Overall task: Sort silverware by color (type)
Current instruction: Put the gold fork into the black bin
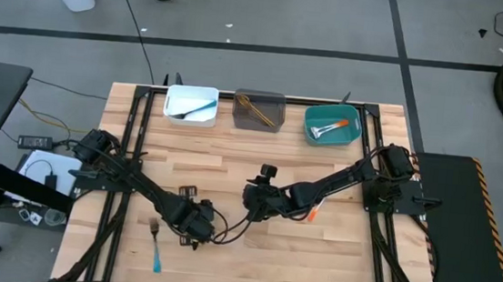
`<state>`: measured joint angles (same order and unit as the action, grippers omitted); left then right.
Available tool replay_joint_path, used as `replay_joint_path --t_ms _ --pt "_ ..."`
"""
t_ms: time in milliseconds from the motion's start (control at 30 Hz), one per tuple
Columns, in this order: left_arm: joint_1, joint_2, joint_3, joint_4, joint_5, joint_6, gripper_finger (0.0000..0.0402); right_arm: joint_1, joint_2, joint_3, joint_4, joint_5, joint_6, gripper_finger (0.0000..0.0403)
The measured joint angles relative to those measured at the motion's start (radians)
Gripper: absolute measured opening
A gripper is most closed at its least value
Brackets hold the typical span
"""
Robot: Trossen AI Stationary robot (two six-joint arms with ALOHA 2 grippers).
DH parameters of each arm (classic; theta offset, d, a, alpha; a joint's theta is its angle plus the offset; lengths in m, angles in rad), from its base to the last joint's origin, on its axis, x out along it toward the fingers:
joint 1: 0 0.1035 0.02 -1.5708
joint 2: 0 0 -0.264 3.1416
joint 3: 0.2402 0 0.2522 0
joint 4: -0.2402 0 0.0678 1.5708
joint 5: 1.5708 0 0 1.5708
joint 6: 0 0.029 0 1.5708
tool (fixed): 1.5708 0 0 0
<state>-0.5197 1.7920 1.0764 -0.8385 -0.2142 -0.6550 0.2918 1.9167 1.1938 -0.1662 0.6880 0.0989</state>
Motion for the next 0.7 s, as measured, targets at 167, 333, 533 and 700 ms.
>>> replay_joint_path --t_ms 167,333,533,700 --pt "0.011 -0.001 0.010 -0.039 -0.070 0.035 0.0026 0.001 0.000 0.000 0.018 -0.002 -0.025 0.0158" --pt "0.019 -0.001 0.009 -0.056 -0.115 0.077 0.0026 0.001 0.000 0.000 0.025 -0.002 -0.024 0.0157" --pt "0.020 -0.003 0.009 -0.074 -0.198 0.144 0.0026 0.000 0.000 0.000 0.041 -0.030 -0.024 0.0157" --pt "0.020 -0.004 0.009 -0.073 -0.290 0.228 0.0025 0.000 0.000 0.000 0.085 -0.112 -0.039 0.0158"
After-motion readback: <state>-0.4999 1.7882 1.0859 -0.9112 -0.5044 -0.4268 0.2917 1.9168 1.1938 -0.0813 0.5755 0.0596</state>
